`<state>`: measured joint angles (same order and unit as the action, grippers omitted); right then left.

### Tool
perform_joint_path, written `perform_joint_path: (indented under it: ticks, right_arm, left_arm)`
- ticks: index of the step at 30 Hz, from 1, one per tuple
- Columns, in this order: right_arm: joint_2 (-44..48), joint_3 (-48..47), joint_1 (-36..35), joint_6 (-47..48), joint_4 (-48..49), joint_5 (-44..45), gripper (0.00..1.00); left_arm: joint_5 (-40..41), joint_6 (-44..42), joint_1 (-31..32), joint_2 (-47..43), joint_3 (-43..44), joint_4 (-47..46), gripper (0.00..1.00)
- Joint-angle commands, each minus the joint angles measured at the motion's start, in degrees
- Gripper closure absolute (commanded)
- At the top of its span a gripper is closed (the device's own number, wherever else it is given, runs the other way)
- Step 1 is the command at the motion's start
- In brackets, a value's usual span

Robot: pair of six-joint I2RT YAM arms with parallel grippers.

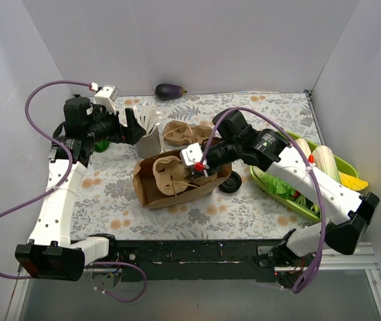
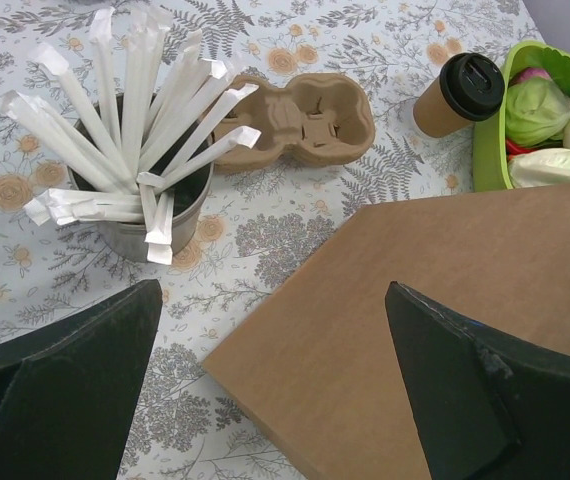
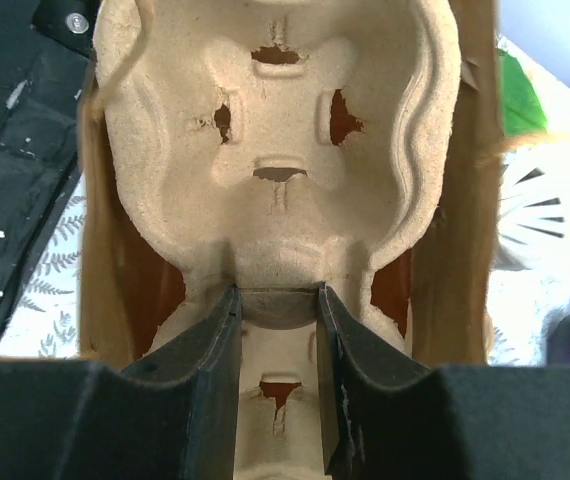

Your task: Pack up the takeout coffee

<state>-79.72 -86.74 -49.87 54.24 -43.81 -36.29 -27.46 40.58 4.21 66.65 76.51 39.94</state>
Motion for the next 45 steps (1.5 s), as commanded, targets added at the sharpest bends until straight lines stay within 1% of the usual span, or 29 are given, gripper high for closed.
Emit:
perform_joint_path:
  ticks: [1, 6, 10, 15, 19, 24, 29, 33, 38, 42, 45]
  right_arm:
    - [-1.0, -5.4, -1.9, 6.1, -1.6, 3.3, 0.99]
    - [-3.2, -8.8, -3.8, 8.9, -5.3, 6.9, 0.99]
    - [-5.9, -12.4, -4.6, 8.6, -9.2, 9.0, 0.99]
    - [-8.3, -13.7, -4.7, 8.0, -11.5, 11.3, 0.99]
    - [-10.6, -15.6, -4.7, 4.4, -12.3, 13.1, 0.99]
    - [-13.0, -18.9, -5.0, -3.2, -13.9, 15.9, 0.99]
    - [-13.9, -19.9, -5.6, -3.0, -16.6, 17.4, 0.99]
    - [-16.4, -20.9, -5.9, -3.0, -19.6, 17.2, 0.99]
    - [-19.6, -24.2, -5.9, -7.4, -21.7, 16.1, 0.99]
    - [-21.0, -24.7, -6.0, -8.1, -21.4, 17.4, 0.99]
    - [-20.8, -23.8, -6.6, -6.6, -20.3, 19.6, 0.99]
  left_arm:
    - [-2.2, 1.1, -0.3, 0.2, -0.7, -2.8, 0.05]
    - [-2.9, 2.4, -0.6, 0.8, -2.6, -4.8, 0.05]
    - [-4.0, 3.4, -0.7, 1.1, -3.4, -6.0, 0.05]
    - [-5.7, 4.2, -0.7, 1.2, -4.8, -6.9, 0.05]
    - [-6.5, 4.2, -0.7, 0.8, -5.9, -6.8, 0.06]
    - [-7.0, 4.0, -0.7, 0.1, -7.7, -6.6, 0.06]
    - [-8.0, 4.6, -0.7, 0.0, -8.4, -7.2, 0.06]
    - [-8.4, 5.0, -0.8, -0.2, -8.9, -7.5, 0.06]
    - [-8.3, 5.0, -0.7, -1.1, -9.5, -7.3, 0.06]
    - [-8.1, 4.8, -0.8, -2.1, -10.3, -7.0, 0.06]
    - [-7.6, 4.6, -0.8, -2.7, -10.9, -7.2, 0.06]
